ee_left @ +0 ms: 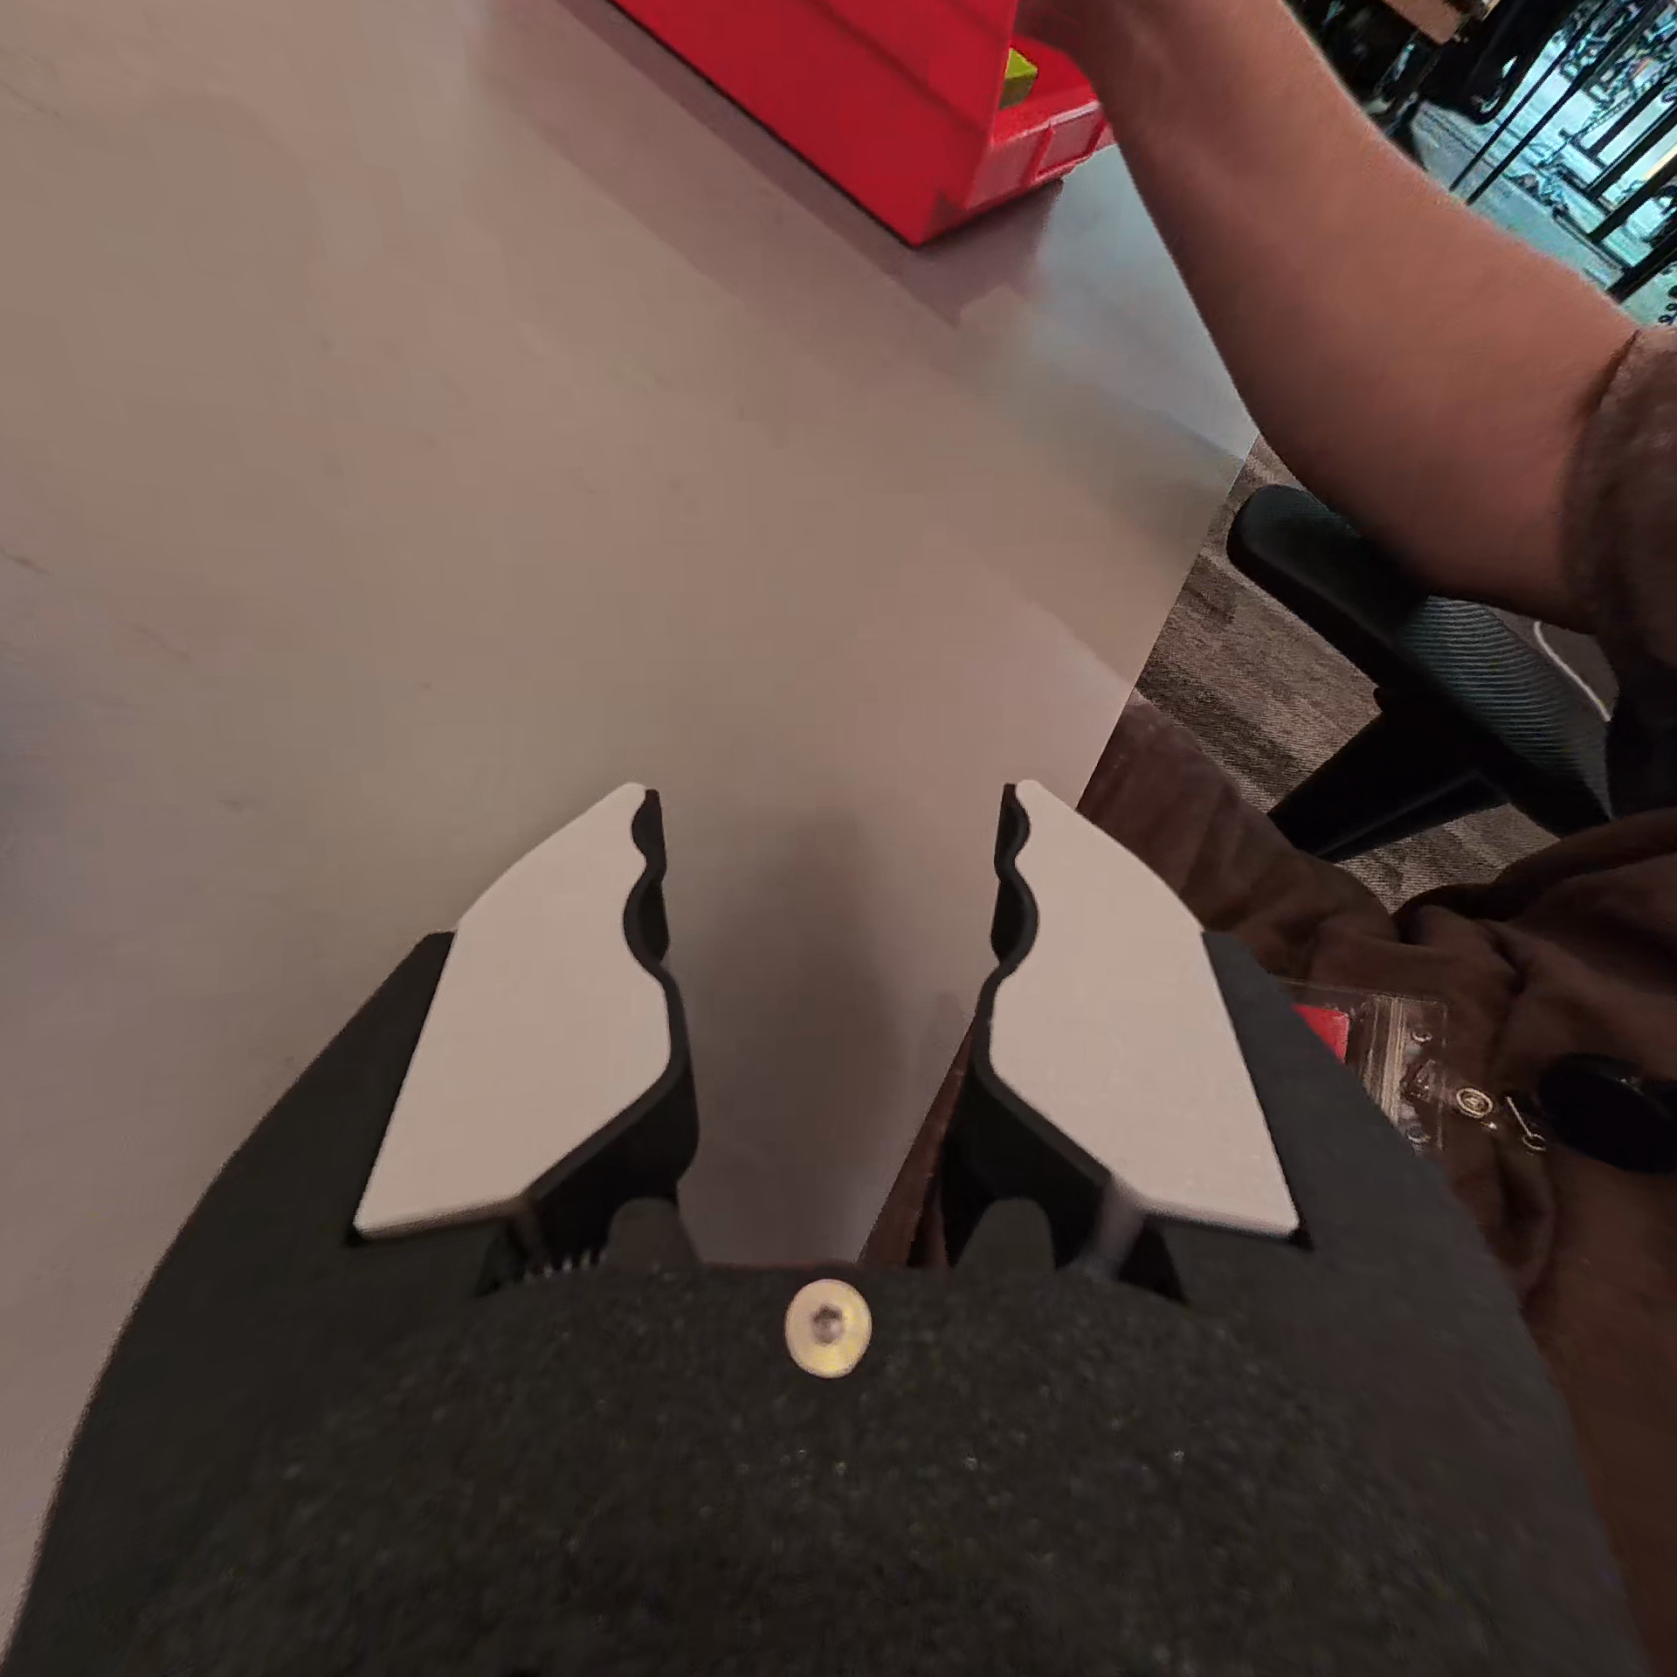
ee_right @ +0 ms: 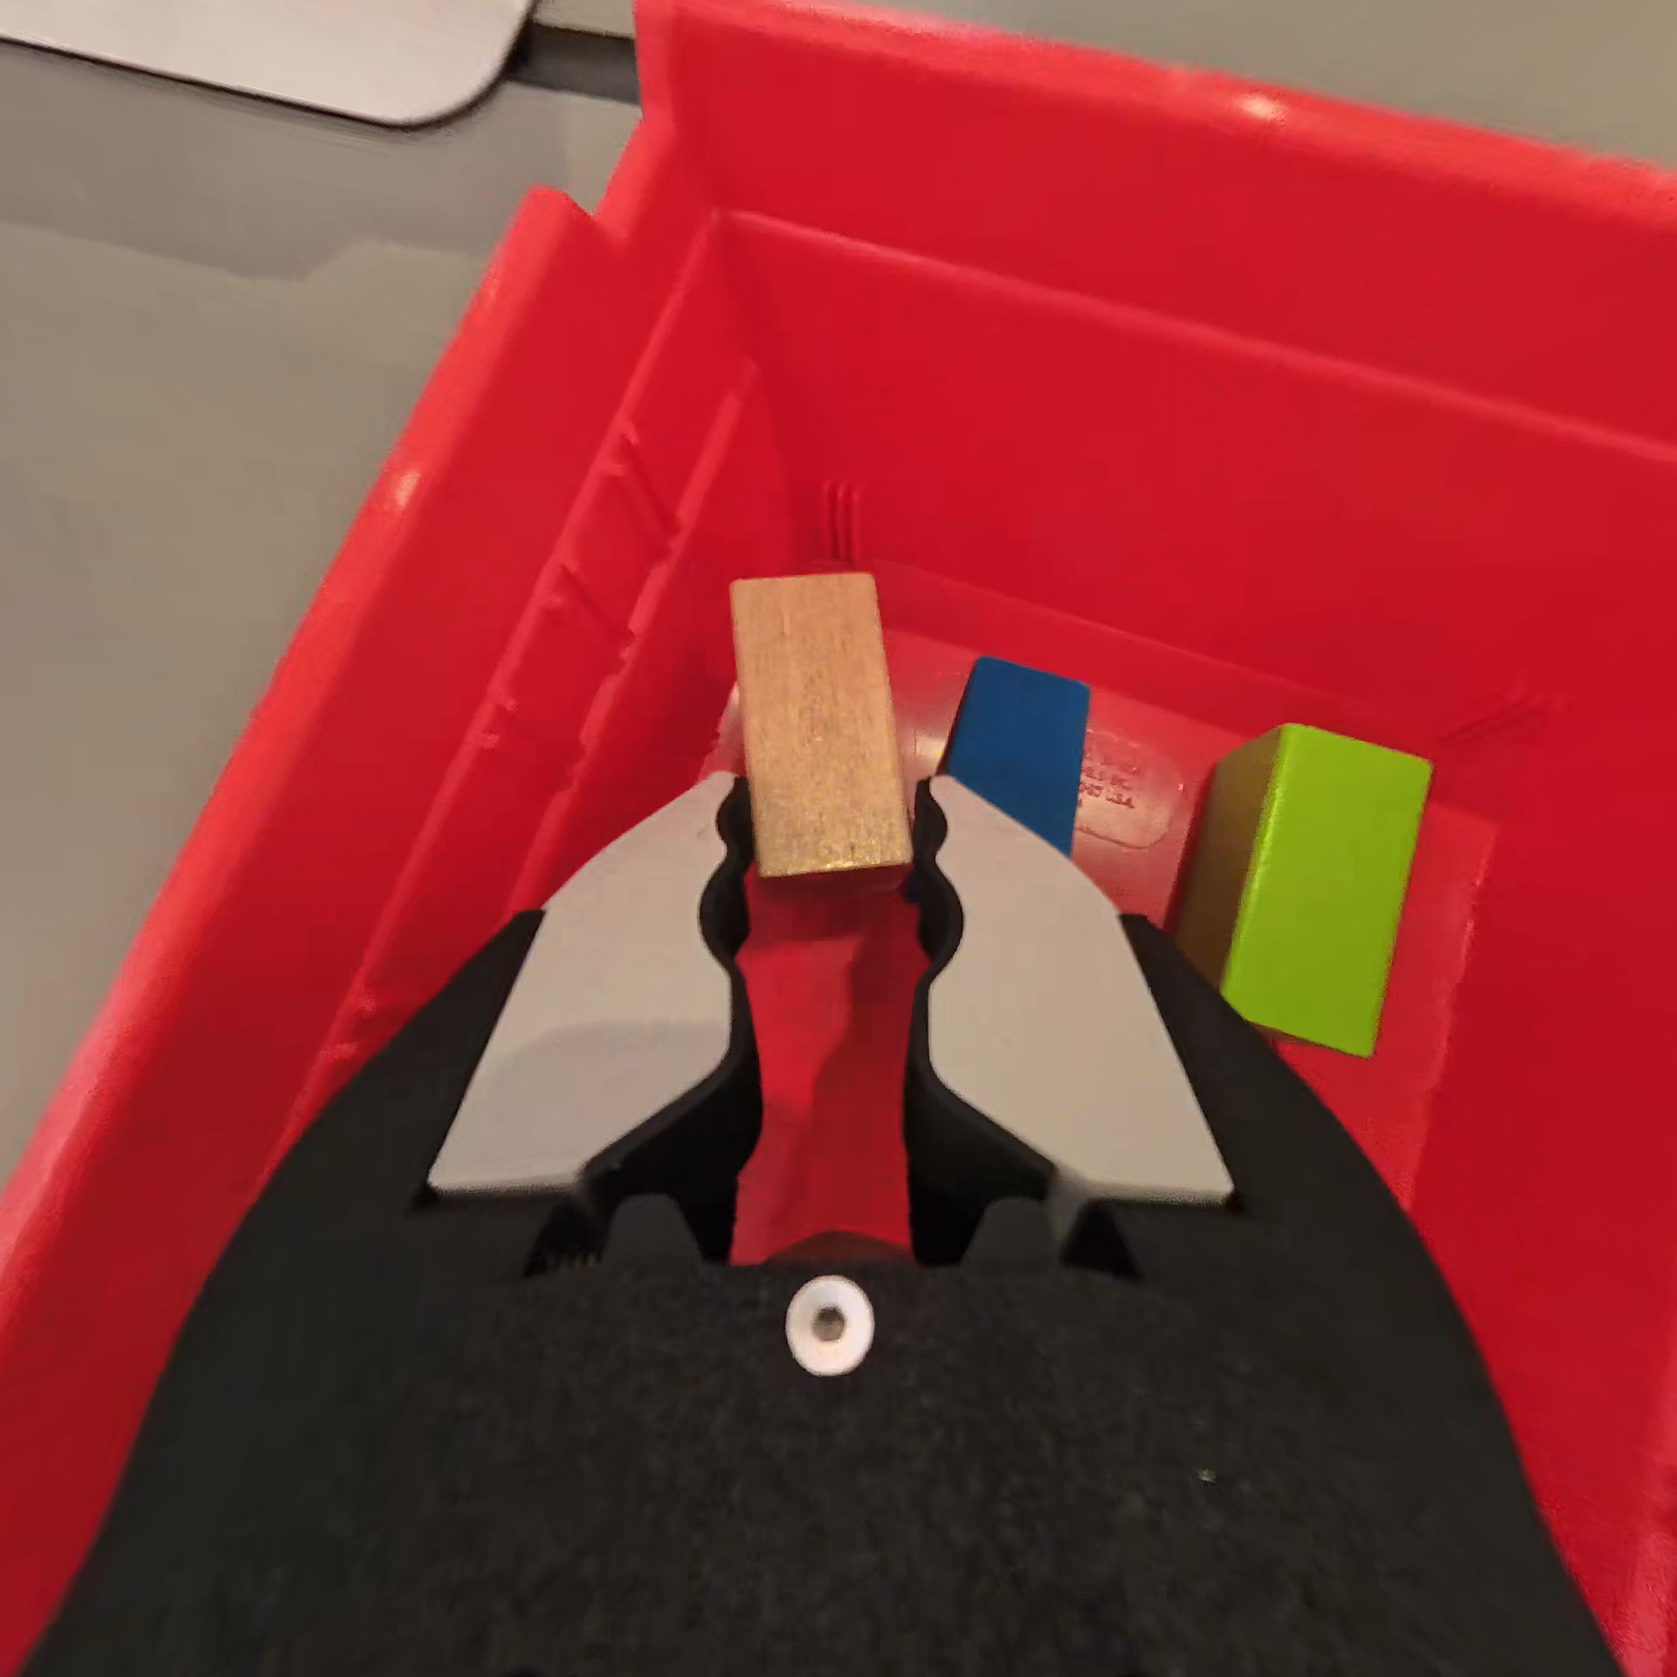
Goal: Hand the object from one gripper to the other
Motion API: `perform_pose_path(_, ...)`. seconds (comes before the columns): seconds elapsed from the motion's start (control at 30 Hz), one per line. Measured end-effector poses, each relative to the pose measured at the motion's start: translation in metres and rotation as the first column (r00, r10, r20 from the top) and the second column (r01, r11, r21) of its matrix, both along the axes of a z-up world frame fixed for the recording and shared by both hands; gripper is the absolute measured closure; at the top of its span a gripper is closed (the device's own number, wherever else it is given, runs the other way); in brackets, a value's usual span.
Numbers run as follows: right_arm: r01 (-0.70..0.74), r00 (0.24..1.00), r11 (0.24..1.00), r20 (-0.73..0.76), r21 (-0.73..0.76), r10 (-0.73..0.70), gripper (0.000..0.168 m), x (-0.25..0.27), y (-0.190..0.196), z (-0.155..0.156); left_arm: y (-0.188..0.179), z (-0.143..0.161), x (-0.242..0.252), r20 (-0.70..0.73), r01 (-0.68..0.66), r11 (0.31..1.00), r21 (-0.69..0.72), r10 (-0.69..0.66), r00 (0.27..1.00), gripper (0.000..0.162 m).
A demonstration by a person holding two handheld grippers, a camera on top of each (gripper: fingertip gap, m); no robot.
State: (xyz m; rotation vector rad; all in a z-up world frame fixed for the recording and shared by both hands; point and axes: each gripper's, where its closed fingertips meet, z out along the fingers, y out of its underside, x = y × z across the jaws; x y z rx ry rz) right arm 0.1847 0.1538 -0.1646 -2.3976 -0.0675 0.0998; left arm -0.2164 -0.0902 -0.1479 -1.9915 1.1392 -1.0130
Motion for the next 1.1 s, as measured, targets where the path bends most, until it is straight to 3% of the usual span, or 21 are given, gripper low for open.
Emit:
perform_pose_path(0.3, -0.014, 0.997, 0.997, 0.077, -0.080, 0.021, 0.134, -0.001, 0.000, -0.018, 0.000, -0.001, -0.001, -0.018, 0.001, 1.000, 0.021, 0.000, 1.000, 0.092)
perform_pose_path(0.53, -0.014, 1.000, 0.999, 0.016, -0.050, 0.015, 0.128, -0.001, -0.003, -0.011, 0.001, 0.002, -0.005, -0.030, -0.005, 0.999, 0.043, 0.006, 1.000, 0.091)
perform_pose_path(0.63, -0.030, 0.999, 0.998, -0.014, 0.056, 0.031, 0.127, 0.001, -0.013, 0.045, 0.003, 0.005, -0.006, -0.037, -0.013, 0.997, 0.071, 0.015, 0.999, 0.090)
perform_pose_path(0.73, -0.065, 0.998, 0.972, 0.023, 0.227, 0.062, 0.127, -0.004, -0.048, 0.146, 0.005, 0.011, -0.008, -0.021, -0.022, 0.994, 0.104, 0.024, 0.999, 0.088)
perform_pose_path(0.8, -0.095, 0.994, 0.910, 0.091, 0.404, 0.063, 0.127, -0.019, -0.078, 0.213, 0.007, 0.013, -0.009, -0.009, -0.029, 0.992, 0.126, 0.030, 1.000, 0.088)
perform_pose_path(0.87, -0.139, 0.990, 0.835, 0.091, 0.533, 0.107, 0.127, -0.049, -0.111, 0.246, 0.010, 0.016, -0.011, 0.001, -0.040, 0.989, 0.144, 0.040, 0.999, 0.087)
perform_pose_path(0.9, -0.172, 0.981, 0.808, 0.026, 0.563, 0.191, 0.121, -0.076, -0.129, 0.248, 0.010, 0.018, -0.011, 0.007, -0.039, 0.988, 0.149, 0.038, 0.999, 0.086)
perform_pose_path(0.97, -0.240, 0.893, 0.731, -0.149, 0.638, 0.424, 0.118, -0.146, -0.173, 0.243, 0.010, 0.024, -0.012, 0.028, -0.049, 0.985, 0.163, 0.045, 0.999, 0.087)
perform_pose_path(1.03, -0.250, 0.856, 0.685, -0.173, 0.685, 0.486, 0.117, -0.185, -0.207, 0.213, 0.010, 0.030, -0.013, 0.046, -0.056, 0.985, 0.166, 0.049, 0.998, 0.088)
perform_pose_path(1.1, -0.301, 0.863, 0.712, -0.137, 0.634, 0.487, 0.115, -0.208, -0.229, 0.164, 0.014, 0.039, -0.016, 0.065, -0.078, 0.981, 0.179, 0.067, 0.996, 0.089)
